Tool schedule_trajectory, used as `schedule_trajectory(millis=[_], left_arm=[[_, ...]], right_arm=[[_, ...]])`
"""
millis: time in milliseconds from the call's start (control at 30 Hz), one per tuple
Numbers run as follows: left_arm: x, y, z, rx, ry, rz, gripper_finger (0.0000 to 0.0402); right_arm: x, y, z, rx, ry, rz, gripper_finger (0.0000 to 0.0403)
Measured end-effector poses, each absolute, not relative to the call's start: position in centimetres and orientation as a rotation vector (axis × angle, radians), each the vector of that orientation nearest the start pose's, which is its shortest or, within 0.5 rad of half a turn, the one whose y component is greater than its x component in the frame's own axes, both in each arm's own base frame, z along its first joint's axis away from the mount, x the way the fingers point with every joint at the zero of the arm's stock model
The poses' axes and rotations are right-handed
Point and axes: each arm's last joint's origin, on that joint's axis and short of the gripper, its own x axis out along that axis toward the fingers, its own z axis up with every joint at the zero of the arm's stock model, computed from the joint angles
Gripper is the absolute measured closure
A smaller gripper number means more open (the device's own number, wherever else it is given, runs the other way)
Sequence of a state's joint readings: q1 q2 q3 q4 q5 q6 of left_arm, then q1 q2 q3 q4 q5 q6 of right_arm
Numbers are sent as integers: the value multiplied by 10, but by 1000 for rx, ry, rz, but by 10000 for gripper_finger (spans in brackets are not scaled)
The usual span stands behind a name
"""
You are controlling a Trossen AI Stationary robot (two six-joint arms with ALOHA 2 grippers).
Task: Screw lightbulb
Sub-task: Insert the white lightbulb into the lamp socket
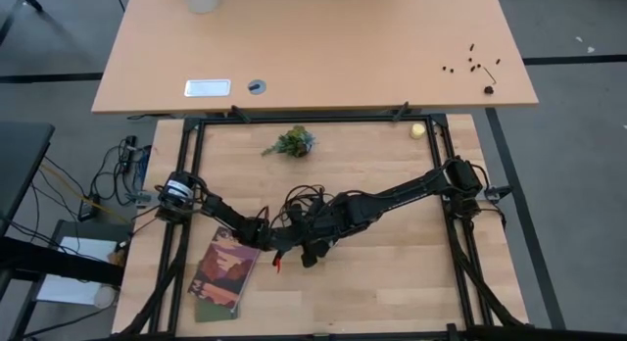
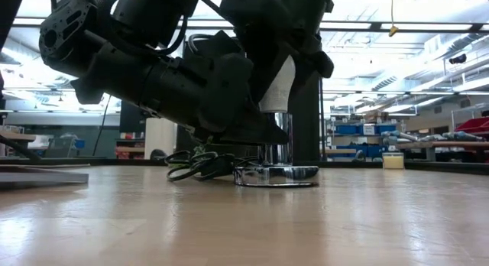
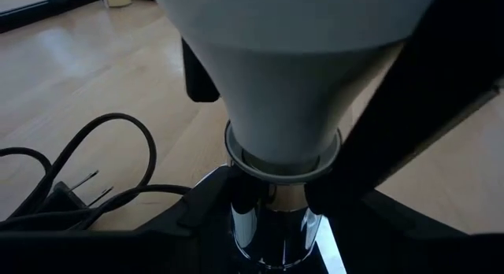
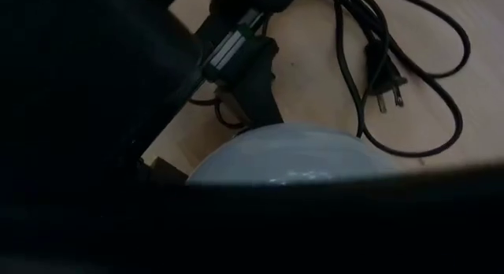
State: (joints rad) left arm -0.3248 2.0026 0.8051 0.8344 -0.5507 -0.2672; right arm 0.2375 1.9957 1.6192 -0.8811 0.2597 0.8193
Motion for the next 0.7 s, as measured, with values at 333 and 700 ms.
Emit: schedule_trajectory(millis=[333, 700], left_arm=[[348, -102, 104, -111, 299, 251, 213], [348, -102, 104, -109, 303, 252, 213]], right_arm=[[395, 88, 224, 230, 1220, -279, 80], [392, 88, 251, 132, 1284, -187, 67]])
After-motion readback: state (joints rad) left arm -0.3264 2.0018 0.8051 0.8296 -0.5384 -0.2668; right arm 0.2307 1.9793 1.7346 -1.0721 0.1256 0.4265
